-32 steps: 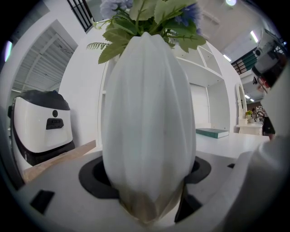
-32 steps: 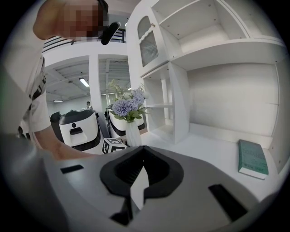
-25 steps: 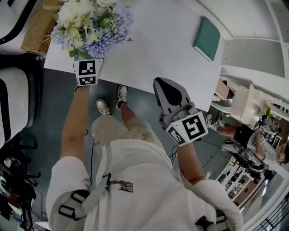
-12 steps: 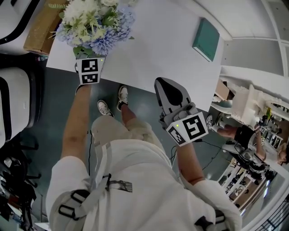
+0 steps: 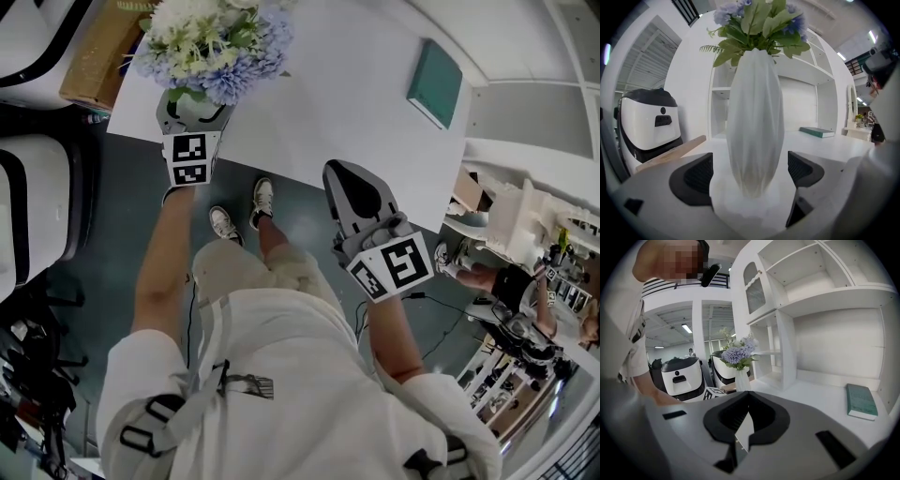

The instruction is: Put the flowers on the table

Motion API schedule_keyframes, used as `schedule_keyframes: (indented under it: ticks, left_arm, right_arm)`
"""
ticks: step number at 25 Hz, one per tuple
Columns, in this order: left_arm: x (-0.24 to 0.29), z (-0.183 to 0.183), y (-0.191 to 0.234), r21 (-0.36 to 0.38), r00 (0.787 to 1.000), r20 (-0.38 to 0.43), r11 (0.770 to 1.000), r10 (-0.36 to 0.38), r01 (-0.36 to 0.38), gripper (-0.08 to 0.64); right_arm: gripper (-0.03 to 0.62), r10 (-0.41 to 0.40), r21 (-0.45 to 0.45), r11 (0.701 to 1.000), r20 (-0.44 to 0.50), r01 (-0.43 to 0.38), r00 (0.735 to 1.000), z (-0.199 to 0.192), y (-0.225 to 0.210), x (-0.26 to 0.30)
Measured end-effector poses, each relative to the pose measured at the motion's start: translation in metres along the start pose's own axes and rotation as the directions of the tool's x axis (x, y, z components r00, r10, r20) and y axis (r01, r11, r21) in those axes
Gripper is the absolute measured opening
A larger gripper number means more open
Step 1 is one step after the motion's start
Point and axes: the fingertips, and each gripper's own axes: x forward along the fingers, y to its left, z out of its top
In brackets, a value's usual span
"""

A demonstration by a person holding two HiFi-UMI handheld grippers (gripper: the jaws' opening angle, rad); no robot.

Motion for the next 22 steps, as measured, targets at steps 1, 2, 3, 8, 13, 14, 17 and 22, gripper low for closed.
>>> schedule_keyframes:
  ticks: [1, 2, 3, 8, 13, 14, 17, 22]
  left_arm:
    - [-0.003, -0.001, 0.000, -0.004, 1.000, -0.003, 1.000, -0.002, 0.002, 0.480]
    - [-0.006, -0.001, 0.000, -0.006, 1.000, -0.004, 1.000, -0.003, 0.003, 0.480]
    - [-0.009, -0.002, -0.001, -0.007, 1.000, -0.006, 1.000, -0.004, 0.004, 0.480]
    - [-0.025, 0.001, 0.001, -0.018, 1.000, -0.008, 1.000, 0.003, -0.003, 0.480]
    - [-0.052, 0.000, 0.001, -0.087, 0.999, -0.028, 0.996, 0.022, -0.025, 0.480]
    - [-0.058, -0.001, 0.000, -0.098, 0.999, -0.033, 0.995, 0.026, -0.029, 0.480]
    - [-0.075, -0.002, -0.001, -0.106, 0.999, -0.042, 0.994, 0.033, -0.037, 0.480]
    - [-0.095, 0.004, 0.001, -0.103, 0.998, -0.042, 0.993, 0.053, -0.057, 0.480]
  right_arm:
    - [0.009, 0.003, 0.001, 1.000, 0.003, -0.003, 1.000, 0.000, 0.002, 0.001]
    - [0.009, 0.006, 0.000, 1.000, 0.006, -0.006, 1.000, 0.001, 0.004, 0.001]
    - [0.009, 0.009, 0.000, 1.000, 0.009, -0.009, 1.000, 0.002, 0.007, 0.001]
    - [0.009, 0.018, -0.002, 1.000, 0.025, -0.018, 1.000, 0.005, 0.015, -0.001]
    - [0.009, 0.027, 0.007, 1.000, 0.045, -0.027, 0.999, 0.009, 0.023, -0.003]
    - [0.009, 0.030, 0.008, 1.000, 0.050, -0.031, 0.998, 0.010, 0.025, -0.004]
    - [0.009, 0.040, 0.008, 0.999, 0.066, -0.041, 0.997, 0.014, 0.030, -0.003]
    - [0.009, 0.045, 0.000, 0.999, 0.094, -0.045, 0.995, 0.023, 0.031, -0.006]
